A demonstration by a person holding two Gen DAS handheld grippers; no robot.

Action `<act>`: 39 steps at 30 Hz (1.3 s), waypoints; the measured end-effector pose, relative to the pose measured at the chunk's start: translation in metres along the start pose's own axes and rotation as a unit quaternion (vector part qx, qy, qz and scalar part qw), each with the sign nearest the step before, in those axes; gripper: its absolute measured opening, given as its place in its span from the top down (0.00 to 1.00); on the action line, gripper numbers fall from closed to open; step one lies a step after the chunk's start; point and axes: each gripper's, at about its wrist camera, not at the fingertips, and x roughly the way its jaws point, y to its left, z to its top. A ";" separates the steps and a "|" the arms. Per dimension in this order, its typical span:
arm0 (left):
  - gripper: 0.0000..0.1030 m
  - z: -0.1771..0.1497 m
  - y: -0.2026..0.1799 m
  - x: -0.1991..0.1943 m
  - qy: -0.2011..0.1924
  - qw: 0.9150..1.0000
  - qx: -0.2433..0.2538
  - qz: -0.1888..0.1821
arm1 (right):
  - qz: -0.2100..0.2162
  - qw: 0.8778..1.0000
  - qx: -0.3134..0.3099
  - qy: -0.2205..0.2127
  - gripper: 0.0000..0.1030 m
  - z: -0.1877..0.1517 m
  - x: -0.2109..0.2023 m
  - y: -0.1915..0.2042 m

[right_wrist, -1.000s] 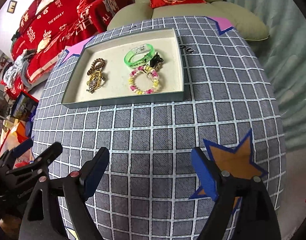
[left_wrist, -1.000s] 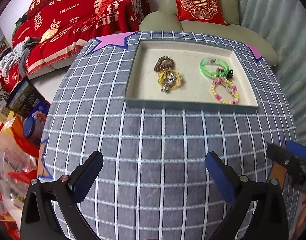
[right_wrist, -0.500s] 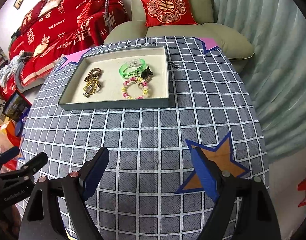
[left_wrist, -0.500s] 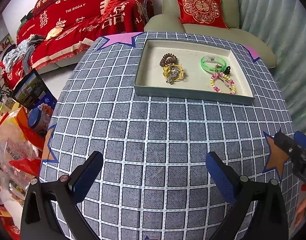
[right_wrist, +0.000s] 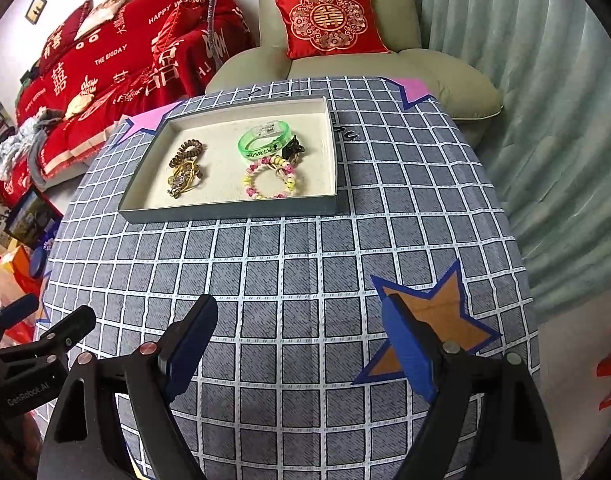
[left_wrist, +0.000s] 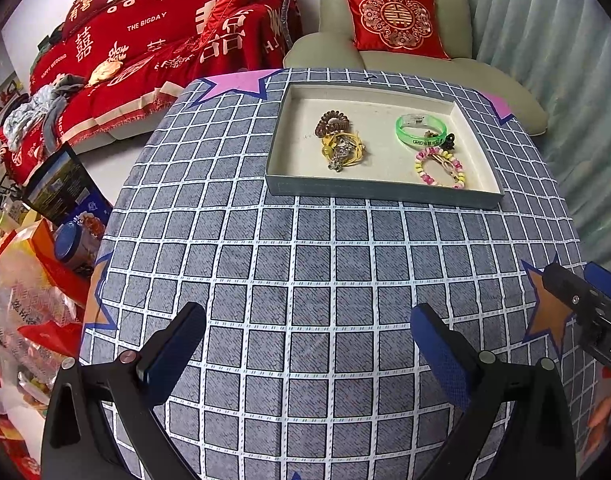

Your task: Organize jewelry

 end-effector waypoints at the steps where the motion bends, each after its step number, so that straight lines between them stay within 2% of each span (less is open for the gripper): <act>1: 0.00 0.000 0.000 0.000 0.000 1.000 0.000 0.000 | 0.000 1.000 0.000 0.000 0.16 0.000 0.000 0.000; 39: 0.00 -0.002 -0.006 0.003 0.007 1.000 0.005 -0.001 | -0.005 1.000 0.001 -0.003 0.16 0.000 -0.001 -0.009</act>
